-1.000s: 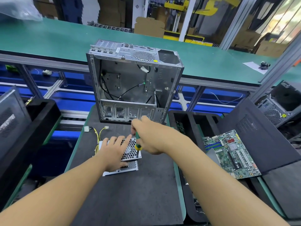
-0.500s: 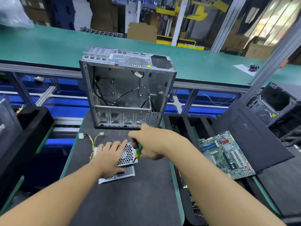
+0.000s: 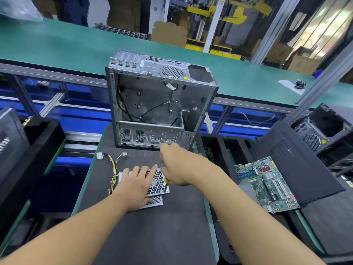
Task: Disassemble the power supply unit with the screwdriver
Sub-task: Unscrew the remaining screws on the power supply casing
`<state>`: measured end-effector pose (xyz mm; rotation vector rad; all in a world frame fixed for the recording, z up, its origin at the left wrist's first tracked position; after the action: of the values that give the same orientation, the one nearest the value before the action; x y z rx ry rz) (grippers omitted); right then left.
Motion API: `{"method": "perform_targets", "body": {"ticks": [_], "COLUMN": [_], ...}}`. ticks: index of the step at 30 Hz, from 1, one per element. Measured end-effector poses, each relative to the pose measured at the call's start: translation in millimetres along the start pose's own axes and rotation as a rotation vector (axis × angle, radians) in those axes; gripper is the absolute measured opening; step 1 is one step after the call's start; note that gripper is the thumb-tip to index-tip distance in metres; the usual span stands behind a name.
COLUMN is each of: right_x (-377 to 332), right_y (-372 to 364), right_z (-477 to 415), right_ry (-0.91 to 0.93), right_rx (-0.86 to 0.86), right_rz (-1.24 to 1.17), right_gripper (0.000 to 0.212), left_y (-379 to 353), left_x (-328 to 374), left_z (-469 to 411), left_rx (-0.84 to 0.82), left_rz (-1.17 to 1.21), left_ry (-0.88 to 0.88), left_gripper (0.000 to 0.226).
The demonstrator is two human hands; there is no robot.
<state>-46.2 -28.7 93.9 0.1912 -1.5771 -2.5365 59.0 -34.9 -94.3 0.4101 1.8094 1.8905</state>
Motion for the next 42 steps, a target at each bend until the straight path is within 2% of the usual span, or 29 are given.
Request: {"method": "perform_targets", "body": {"ticks": [4,7,8,10,13,18,22,25,27,29,31,32,35,39,42], "right_x": [2.4,10.9,11.9,9.7,6.6,10.4,15.2,11.9,9.1,7.8,6.3,5.8,8.7,6.9,3.7], "right_y": [-0.5,1.0,0.5,-0.1,-0.9,-0.4,2.9,5.0,5.9,4.7,0.9,-1.1,-1.8,2.0,3.2], "right_z": [3.9,5.0,4.5,3.8,5.7,7.7,7.3,3.3,2.5,4.1,5.7,5.7,2.8,-1.0,2.6], "right_ry": [-0.082,-0.185,-0.189,-0.152,-0.092,-0.107,-0.249,-0.196,-0.122,-0.079,-0.078,-0.102,-0.248,-0.242,-0.193], "right_rx": [-0.004,0.029,0.048,0.081,0.056,-0.007,0.082,0.132,0.069,-0.048,-0.107,-0.096,0.017,0.080,-0.049], "right_rz": [-0.007,-0.106,-0.117,-0.105,-0.097,-0.130,-0.114,-0.047,-0.075,-0.146,-0.215,-0.222,-0.146,-0.094,-0.109], "right_gripper": [0.025,0.044,0.043,0.028,0.018,0.022,0.033,0.021,0.011,0.022,0.024,0.022,0.038,0.026,0.014], "left_y": [3.5,4.0,4.5,8.7,12.9,13.6,15.7,15.5,15.4,15.7,16.2,16.4,16.8,15.6,16.8], "left_x": [-1.6,-4.1,-4.8,-5.2,-2.2,-5.7,-4.1,-3.9,-4.3,-4.4,-3.9,-3.5,-3.5,-3.5,-3.2], "left_z": [-5.8,-8.3,-7.5,-4.9,-1.2,-2.5,-0.2,0.9,1.4,1.6,1.5,1.7,2.8,2.7,3.3], "left_rx": [-0.020,-0.006,0.006,0.056,0.186,0.202,0.258,0.290,0.297,0.295,0.297,0.298,0.308,0.299,0.289], "left_rz": [-0.016,-0.011,0.005,0.050,0.076,0.111,0.119,0.132,0.137,0.143,0.149,0.154,0.166,0.169,0.167], "left_ry": [-0.027,-0.032,-0.024,-0.017,-0.052,-0.052,-0.059,-0.063,-0.053,-0.044,-0.047,-0.051,-0.053,-0.051,-0.054], "left_gripper": [0.103,0.098,0.100,0.105,0.100,0.096,0.092,0.092,0.093,0.094,0.093,0.091,0.087,0.093,0.093]}}
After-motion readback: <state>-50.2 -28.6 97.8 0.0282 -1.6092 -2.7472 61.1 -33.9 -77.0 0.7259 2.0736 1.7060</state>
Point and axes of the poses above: each hand's wrist, its own z-axis away from the middle knuckle, its own y-axis out of the back of the hand, x = y × z, the point moved 6 cm from there along -z, towards the middle knuckle, and after that the axes turned 13 degrees about -y, right-handed, at the moved point
